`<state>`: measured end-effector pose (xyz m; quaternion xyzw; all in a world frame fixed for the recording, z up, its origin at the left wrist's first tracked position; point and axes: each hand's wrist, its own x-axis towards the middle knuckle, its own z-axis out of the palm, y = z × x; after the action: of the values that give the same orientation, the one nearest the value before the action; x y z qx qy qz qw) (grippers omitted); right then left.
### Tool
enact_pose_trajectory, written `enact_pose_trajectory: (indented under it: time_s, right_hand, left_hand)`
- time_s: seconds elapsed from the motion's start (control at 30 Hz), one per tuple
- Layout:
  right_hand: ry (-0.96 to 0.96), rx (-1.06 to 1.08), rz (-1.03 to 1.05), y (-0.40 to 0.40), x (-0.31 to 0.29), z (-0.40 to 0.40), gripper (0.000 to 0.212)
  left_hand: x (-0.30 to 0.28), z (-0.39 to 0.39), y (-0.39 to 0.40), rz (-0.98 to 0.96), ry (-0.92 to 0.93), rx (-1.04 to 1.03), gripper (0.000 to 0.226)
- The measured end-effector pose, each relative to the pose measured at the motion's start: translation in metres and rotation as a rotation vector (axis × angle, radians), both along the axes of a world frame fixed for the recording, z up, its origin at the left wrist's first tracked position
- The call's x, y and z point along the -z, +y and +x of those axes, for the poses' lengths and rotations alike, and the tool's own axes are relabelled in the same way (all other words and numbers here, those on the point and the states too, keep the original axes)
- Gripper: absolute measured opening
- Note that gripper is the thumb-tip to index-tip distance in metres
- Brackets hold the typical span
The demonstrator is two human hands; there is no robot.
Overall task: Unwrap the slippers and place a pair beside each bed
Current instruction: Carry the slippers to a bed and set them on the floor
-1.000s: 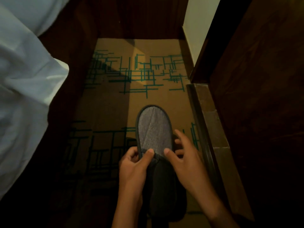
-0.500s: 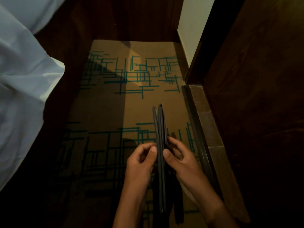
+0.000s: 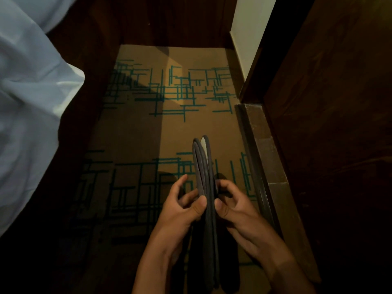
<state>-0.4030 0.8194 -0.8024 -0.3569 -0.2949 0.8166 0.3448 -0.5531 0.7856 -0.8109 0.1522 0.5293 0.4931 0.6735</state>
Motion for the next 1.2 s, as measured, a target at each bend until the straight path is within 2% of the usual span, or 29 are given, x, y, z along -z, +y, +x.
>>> enact_pose_trajectory:
  time_s: [0.27, 0.47, 0.67, 0.8, 0.87, 0.97, 1.0, 1.13, 1.2]
  right_hand:
    - [-0.109, -0.045, 0.071, 0.001, 0.002, 0.003, 0.057]
    - [-0.069, 0.049, 0.049, -0.003, 0.003, -0.002, 0.084]
    - [-0.115, 0.119, 0.012, -0.006, 0.005, 0.005, 0.078]
    - [-0.164, 0.192, -0.076, -0.007, 0.01, 0.008, 0.067]
    - [-0.258, 0.239, -0.077, -0.008, 0.012, 0.011, 0.051]
    - [-0.355, 0.361, -0.064, -0.008, 0.02, 0.015, 0.016]
    - [-0.355, 0.407, -0.085, -0.008, 0.023, 0.017, 0.016]
    - [-0.311, 0.503, -0.163, -0.012, 0.03, 0.024, 0.056]
    - [-0.308, 0.497, -0.24, -0.015, 0.036, 0.028, 0.05]
  left_hand:
    - [-0.002, 0.003, -0.002, 0.05, -0.01, 0.032, 0.075]
    - [-0.006, 0.003, -0.003, 0.068, 0.032, 0.006, 0.075]
    - [-0.012, 0.0, -0.003, 0.071, 0.202, -0.043, 0.081]
    - [-0.009, -0.003, -0.003, 0.051, 0.221, -0.107, 0.071]
    - [-0.005, -0.008, -0.003, 0.055, 0.215, -0.121, 0.064]
    - [0.0, -0.023, 0.002, 0.039, 0.272, -0.128, 0.066]
    - [0.002, -0.027, 0.006, 0.027, 0.3, -0.127, 0.066]
    - [0.009, -0.039, 0.03, 0.017, 0.425, -0.125, 0.048]
    - [0.014, -0.043, 0.045, 0.035, 0.516, -0.092, 0.04]
